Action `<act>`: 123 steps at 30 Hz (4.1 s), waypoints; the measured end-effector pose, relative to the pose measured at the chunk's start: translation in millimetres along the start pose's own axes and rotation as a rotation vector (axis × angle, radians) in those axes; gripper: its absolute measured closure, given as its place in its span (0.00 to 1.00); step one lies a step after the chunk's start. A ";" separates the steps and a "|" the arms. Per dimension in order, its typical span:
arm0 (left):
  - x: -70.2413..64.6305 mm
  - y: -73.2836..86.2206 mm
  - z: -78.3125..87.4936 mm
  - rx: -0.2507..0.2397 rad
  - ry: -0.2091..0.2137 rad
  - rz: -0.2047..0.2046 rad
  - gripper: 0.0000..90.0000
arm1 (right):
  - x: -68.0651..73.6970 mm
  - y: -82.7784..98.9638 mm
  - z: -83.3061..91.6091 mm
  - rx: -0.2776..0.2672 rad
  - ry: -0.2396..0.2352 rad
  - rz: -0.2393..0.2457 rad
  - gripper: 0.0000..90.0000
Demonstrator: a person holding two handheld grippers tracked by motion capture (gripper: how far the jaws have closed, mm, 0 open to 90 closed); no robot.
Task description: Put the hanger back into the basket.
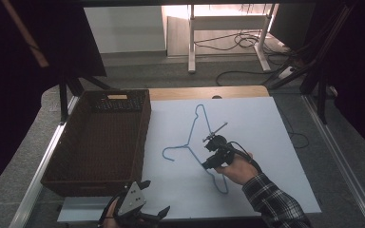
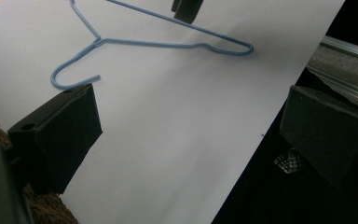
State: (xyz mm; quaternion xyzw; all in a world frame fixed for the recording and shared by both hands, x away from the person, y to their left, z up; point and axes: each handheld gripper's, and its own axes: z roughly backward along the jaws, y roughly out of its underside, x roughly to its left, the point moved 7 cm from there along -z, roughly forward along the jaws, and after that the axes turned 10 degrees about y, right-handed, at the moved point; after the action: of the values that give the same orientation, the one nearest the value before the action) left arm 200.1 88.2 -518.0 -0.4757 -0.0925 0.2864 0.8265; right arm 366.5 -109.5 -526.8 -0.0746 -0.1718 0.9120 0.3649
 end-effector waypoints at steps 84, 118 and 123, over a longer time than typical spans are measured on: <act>1.0 -1.2 1.7 -0.006 -0.001 -0.003 0.06 | -35.1 -44.4 0.1 0.158 -0.081 -0.248 0.98; 37.9 -77.6 -4.0 -0.272 0.112 0.086 0.15 | -26.7 -15.4 59.8 -0.086 -0.461 -0.314 0.98; 40.6 -98.7 -22.0 -0.277 0.138 0.060 0.19 | -20.2 -10.3 66.9 -0.101 -0.483 -0.301 0.98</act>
State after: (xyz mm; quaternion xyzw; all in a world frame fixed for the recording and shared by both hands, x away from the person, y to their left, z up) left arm 280.8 57.0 -451.6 -0.6060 -0.0600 0.2620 0.7487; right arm 370.1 -133.8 -460.6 0.1532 -0.3080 0.8293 0.4404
